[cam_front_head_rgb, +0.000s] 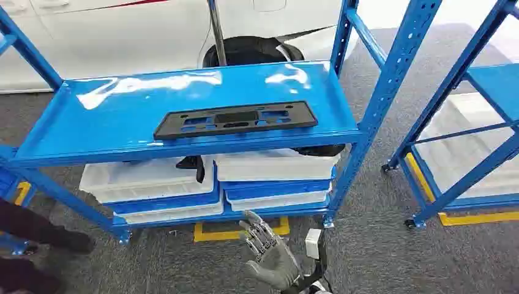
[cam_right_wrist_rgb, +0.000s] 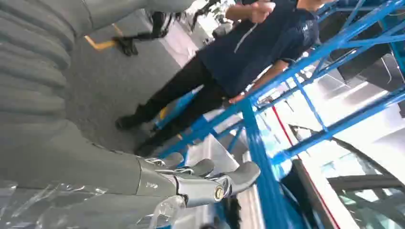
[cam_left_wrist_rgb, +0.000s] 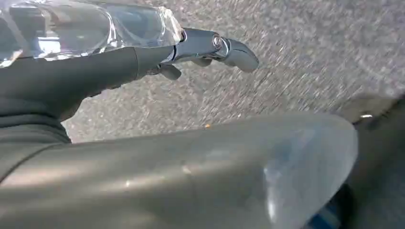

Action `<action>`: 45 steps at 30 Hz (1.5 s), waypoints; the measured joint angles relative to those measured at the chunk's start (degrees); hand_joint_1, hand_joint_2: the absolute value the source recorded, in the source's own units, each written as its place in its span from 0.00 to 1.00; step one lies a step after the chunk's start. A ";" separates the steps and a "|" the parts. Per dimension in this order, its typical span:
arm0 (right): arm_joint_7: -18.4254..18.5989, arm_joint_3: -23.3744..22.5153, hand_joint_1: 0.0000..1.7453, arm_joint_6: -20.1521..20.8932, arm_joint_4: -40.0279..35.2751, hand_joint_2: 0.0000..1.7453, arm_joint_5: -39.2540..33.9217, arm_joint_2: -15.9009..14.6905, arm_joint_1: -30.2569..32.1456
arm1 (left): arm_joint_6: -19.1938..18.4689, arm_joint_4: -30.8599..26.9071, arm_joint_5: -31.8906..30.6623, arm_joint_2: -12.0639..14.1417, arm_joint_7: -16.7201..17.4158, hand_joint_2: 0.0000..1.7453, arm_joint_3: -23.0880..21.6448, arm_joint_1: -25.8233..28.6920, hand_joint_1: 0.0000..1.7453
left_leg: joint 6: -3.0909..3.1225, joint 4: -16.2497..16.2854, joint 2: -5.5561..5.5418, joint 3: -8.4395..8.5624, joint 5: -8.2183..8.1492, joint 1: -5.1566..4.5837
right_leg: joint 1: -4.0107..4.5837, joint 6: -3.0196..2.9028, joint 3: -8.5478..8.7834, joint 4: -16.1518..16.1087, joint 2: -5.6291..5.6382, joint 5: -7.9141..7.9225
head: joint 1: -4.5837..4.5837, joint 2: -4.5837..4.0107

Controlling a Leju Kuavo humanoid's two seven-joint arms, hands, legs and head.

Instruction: Take the parts from the cabinet and place them on the table.

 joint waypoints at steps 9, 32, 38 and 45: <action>-0.35 0.04 0.00 0.04 -2.10 1.00 1.25 -0.15 -0.88 | -0.61 0.20 0.26 -0.20 1.13 0.00 -1.38 -0.93 0.00 | 1.74 -2.81 -1.12 2.61 4.36 0.07 | 0.48 2.30 -5.47 13.29 -0.32 -8.57 | 0.00 -0.02; 8.13 0.09 0.00 -30.86 -13.33 1.00 52.20 1.03 -3.36 | -1.97 0.22 3.04 -0.02 -1.57 0.00 -6.14 -0.72 0.00 | -1.19 -9.02 -1.33 10.23 3.05 3.53 | -2.19 5.51 -11.46 8.97 -0.73 2.66 | -0.13 -0.02; 8.46 0.31 0.00 -32.50 -14.60 1.00 55.15 2.14 -4.33 | -1.90 0.26 2.73 0.41 -1.44 0.00 -7.87 -1.00 0.00 | -4.92 -5.17 -1.45 9.49 -0.70 4.61 | -2.79 3.76 -7.43 1.89 -0.41 4.23 | -0.28 -0.02; 9.14 0.87 0.00 -33.33 -15.71 1.00 57.42 2.73 -4.69 | -1.75 0.26 2.69 0.46 -1.38 0.00 -9.22 -0.91 0.00 | -2.85 16.60 -0.38 -3.13 -7.31 2.97 | -1.42 1.27 -5.71 1.89 -0.87 2.79 | -0.90 -0.02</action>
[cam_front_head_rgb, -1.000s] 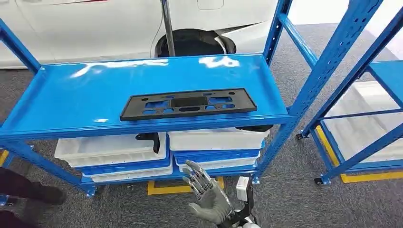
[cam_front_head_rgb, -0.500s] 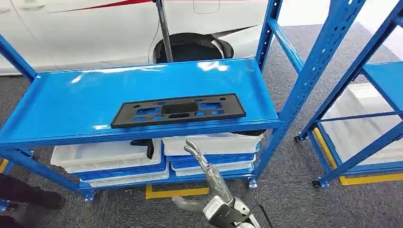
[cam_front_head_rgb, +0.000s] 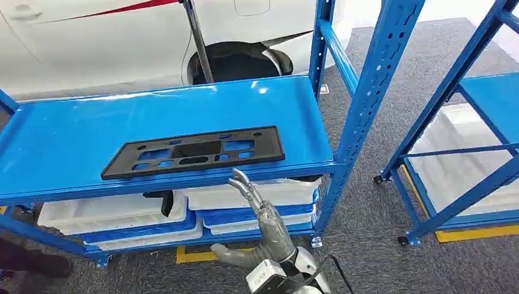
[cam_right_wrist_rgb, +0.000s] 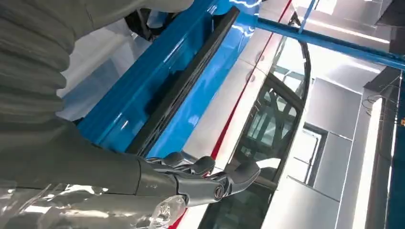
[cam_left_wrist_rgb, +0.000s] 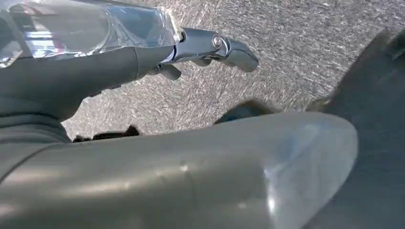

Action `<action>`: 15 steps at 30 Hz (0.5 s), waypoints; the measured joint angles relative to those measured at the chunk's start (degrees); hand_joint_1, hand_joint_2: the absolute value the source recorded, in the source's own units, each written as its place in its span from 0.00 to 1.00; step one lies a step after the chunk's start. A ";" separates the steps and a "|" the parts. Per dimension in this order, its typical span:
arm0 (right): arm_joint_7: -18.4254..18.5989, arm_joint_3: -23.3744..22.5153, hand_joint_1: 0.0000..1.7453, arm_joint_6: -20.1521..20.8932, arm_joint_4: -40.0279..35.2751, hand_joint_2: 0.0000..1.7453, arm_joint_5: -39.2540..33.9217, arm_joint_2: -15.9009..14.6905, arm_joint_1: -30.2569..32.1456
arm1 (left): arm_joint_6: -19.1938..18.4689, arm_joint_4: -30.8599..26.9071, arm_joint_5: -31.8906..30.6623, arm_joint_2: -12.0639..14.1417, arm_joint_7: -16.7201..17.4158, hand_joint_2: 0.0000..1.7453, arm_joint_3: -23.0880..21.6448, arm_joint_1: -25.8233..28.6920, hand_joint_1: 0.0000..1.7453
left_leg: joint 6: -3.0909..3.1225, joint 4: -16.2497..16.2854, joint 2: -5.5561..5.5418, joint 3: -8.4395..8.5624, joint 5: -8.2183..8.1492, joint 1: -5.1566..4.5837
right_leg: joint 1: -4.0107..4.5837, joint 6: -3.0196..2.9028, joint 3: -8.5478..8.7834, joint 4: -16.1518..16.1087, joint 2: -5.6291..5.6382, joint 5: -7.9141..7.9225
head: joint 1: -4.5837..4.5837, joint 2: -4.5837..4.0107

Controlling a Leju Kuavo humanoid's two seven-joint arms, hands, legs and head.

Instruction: Take the parts from the cabinet and place them on the table.

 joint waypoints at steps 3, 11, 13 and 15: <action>0.04 0.11 0.00 -0.15 -0.22 1.00 0.29 0.15 -0.04 | 0.15 0.00 -0.11 0.00 0.18 0.00 -0.66 -0.02 0.00 | 2.62 -9.83 -0.03 2.40 8.05 -1.68 | 0.94 -0.35 2.11 -0.04 0.23 -1.49 | -0.04 0.00; 0.06 0.26 0.00 -0.13 -1.01 1.00 0.37 0.39 -0.30 | -0.11 0.04 -0.48 0.31 0.35 0.00 -1.42 -0.15 0.00 | 4.29 -20.03 0.10 7.38 10.44 -2.40 | 1.44 1.25 3.59 0.38 -0.02 -4.54 | 0.04 0.00; 0.04 0.35 0.00 -0.13 -1.01 1.00 0.44 0.37 -0.34 | -0.15 0.04 -0.46 0.31 0.05 0.00 -1.90 -0.31 0.00 | 4.46 -20.15 0.10 7.96 10.04 -2.47 | 1.42 1.46 -1.78 9.73 0.00 -8.30 | 0.04 0.02; 0.02 0.50 0.00 -0.17 -1.01 1.00 0.92 0.26 -0.15 | -0.22 0.04 -0.35 0.31 -0.17 0.00 -2.14 -0.27 0.00 | 4.45 -20.14 0.09 8.33 9.62 -2.53 | 1.42 1.62 -6.53 16.33 0.00 -9.49 | 0.04 0.00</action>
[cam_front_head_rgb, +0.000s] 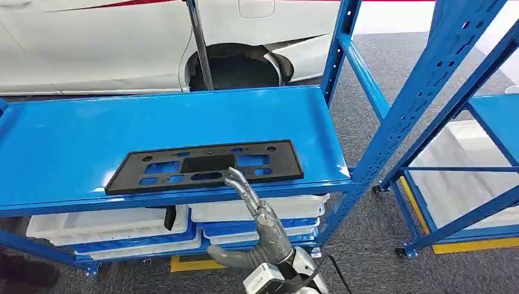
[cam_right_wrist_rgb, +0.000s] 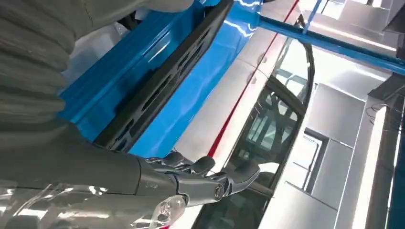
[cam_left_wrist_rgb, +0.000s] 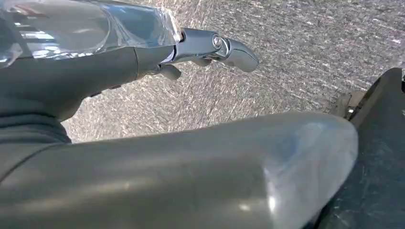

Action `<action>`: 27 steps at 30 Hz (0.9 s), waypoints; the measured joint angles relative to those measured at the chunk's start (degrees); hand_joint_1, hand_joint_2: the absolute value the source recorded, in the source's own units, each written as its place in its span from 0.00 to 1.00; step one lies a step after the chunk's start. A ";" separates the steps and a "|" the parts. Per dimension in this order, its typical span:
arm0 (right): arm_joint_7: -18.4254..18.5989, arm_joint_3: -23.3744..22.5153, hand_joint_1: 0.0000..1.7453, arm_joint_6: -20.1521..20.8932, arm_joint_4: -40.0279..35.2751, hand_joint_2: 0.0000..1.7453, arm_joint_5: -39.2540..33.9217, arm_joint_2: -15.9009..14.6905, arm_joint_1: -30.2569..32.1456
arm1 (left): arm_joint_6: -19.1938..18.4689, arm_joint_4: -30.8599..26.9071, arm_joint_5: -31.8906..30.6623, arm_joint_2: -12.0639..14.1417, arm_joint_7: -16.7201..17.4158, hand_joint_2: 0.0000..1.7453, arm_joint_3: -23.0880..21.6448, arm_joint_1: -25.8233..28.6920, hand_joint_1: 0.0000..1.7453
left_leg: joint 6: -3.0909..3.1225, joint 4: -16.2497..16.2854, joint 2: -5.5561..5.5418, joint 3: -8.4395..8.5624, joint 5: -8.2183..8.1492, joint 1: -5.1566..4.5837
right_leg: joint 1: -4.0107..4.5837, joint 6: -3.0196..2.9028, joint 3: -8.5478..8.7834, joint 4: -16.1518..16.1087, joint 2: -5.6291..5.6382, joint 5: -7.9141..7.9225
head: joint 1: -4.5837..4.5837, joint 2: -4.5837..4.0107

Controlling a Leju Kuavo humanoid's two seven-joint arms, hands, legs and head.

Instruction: Take the parts from the cabinet and place them on the table.

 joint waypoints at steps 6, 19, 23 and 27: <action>1.68 0.52 0.00 -1.33 -0.09 1.00 3.54 -0.11 -0.38 | -0.11 0.00 0.65 -0.04 -0.26 0.00 -0.13 -0.06 0.00 | -1.21 0.31 -0.46 1.43 -1.16 -0.45 | 0.30 -0.93 5.17 -17.41 0.03 11.52 | -0.04 0.00; 8.70 3.32 0.00 -7.65 0.35 1.00 25.45 0.09 -2.44 | 0.09 0.00 1.05 -0.02 0.07 0.00 -1.53 -0.03 0.00 | -1.96 0.05 -0.36 1.41 -1.00 0.10 | 0.93 -1.94 4.99 -17.42 0.07 11.77 | -0.09 0.02; 12.90 4.90 0.00 -10.03 1.68 1.00 36.79 0.31 -3.08 | 0.31 0.00 0.90 -0.02 0.83 0.00 -2.32 -0.05 0.00 | -2.11 0.04 -0.37 1.39 -1.05 0.09 | 0.93 -2.03 4.99 -17.42 0.07 11.71 | -0.09 0.02; 15.89 6.12 0.00 -10.36 3.35 1.00 43.72 0.33 -4.17 | 0.35 0.00 0.68 -0.02 0.92 0.00 -3.04 -0.12 0.00 | -2.12 0.04 -0.38 1.39 -1.06 0.07 | 0.83 -2.03 5.01 -17.43 0.05 11.71 | -0.09 0.00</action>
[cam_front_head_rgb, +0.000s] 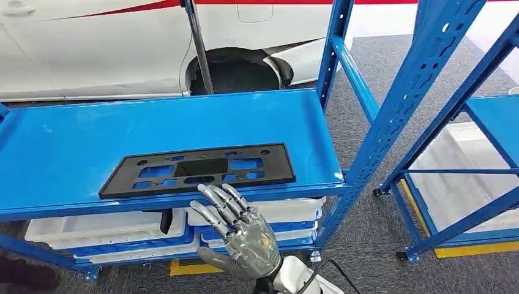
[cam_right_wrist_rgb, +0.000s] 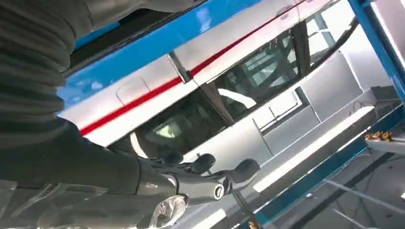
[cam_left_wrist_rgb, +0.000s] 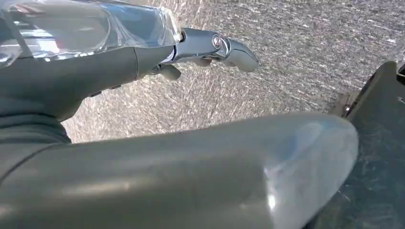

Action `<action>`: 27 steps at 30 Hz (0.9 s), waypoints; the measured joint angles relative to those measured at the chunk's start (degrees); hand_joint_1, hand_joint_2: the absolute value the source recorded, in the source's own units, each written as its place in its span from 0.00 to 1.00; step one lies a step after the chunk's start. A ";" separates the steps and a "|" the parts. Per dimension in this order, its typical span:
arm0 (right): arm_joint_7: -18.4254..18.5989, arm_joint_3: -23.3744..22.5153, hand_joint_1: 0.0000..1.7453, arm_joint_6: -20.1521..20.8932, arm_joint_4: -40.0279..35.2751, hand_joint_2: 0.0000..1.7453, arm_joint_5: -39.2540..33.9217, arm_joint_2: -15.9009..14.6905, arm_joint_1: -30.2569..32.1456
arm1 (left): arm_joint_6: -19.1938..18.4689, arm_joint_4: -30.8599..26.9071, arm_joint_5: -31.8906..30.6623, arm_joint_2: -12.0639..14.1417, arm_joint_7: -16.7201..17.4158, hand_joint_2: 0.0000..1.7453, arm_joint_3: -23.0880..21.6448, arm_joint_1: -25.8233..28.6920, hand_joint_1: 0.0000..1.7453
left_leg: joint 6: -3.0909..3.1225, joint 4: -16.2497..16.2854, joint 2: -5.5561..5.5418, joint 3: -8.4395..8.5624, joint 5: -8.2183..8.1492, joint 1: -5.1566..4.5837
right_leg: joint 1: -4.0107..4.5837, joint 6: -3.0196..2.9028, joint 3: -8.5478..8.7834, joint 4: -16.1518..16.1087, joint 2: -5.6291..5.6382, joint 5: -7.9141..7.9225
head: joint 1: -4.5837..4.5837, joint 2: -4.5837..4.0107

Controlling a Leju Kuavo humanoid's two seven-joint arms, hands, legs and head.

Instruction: Take the parts from the cabinet and place them on the table.

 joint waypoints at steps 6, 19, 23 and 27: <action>2.38 1.71 0.00 1.07 2.89 1.00 4.50 0.04 -1.01 | -0.07 0.00 -0.31 0.00 0.22 0.00 -1.33 -0.29 0.00 | 0.01 0.01 -0.01 0.00 0.00 -0.08 | -0.16 0.02 0.00 0.00 -0.01 0.01 | 0.00 0.00; 3.69 4.15 0.00 1.62 8.39 1.00 7.23 1.31 -1.84 | 0.63 0.00 -0.33 0.02 1.00 0.00 -3.02 -0.82 0.00 | 0.01 0.01 -0.01 0.01 0.00 -0.23 | -0.18 0.03 -0.02 0.00 -0.01 0.02 | 0.00 0.00; 4.89 4.46 0.00 1.18 9.27 1.00 7.97 1.44 -1.82 | 2.38 0.00 1.23 0.20 2.30 0.00 -3.23 -0.81 0.00 | 0.01 0.00 0.00 0.01 0.00 -0.22 | -0.18 0.02 -0.02 0.00 -0.01 0.02 | 0.00 0.02; 7.45 4.44 0.00 1.38 9.05 1.00 10.66 0.99 -1.75 | 3.28 0.00 2.40 0.83 3.76 0.00 -3.47 -0.54 0.00 | 0.00 0.01 0.00 0.01 0.00 -0.22 | -0.19 0.02 -0.03 0.00 0.00 0.02 | 0.00 0.00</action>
